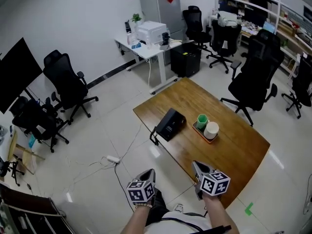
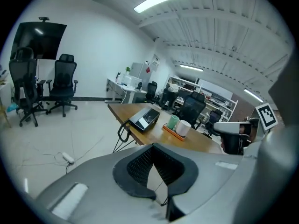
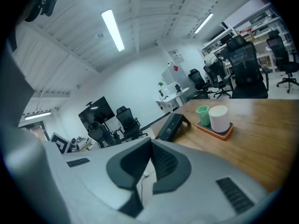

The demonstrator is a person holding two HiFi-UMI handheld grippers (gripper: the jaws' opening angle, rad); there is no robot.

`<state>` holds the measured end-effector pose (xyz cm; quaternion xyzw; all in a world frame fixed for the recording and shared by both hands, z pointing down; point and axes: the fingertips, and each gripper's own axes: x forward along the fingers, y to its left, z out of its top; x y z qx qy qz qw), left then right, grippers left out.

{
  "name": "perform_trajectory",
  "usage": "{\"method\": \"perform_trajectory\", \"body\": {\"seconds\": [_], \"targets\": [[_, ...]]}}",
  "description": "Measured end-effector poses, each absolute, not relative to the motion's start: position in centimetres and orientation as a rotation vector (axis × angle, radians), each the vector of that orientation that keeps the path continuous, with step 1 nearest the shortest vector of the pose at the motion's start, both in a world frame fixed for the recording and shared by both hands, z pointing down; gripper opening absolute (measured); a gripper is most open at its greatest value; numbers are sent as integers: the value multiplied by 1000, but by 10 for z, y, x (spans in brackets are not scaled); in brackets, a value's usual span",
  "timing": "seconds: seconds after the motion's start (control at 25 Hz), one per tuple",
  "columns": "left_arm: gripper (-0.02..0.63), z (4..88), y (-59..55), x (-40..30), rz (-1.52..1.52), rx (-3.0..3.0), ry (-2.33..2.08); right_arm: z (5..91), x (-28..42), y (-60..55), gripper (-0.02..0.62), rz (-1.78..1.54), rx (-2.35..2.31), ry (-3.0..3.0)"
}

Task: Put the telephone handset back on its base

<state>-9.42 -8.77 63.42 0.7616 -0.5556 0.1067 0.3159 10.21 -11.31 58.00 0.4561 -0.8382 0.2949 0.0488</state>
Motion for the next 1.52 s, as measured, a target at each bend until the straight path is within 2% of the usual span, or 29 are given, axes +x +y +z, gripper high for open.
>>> {"method": "perform_trajectory", "body": {"seconds": [0.44,1.52], "targets": [[8,617,-59,-66,270,2036,-1487,573,105,-74,11,855,1343,-2583],[8,604,-51,-68,227,2058,-1479,563,93,-58,11,766,1325,-2575]]}}
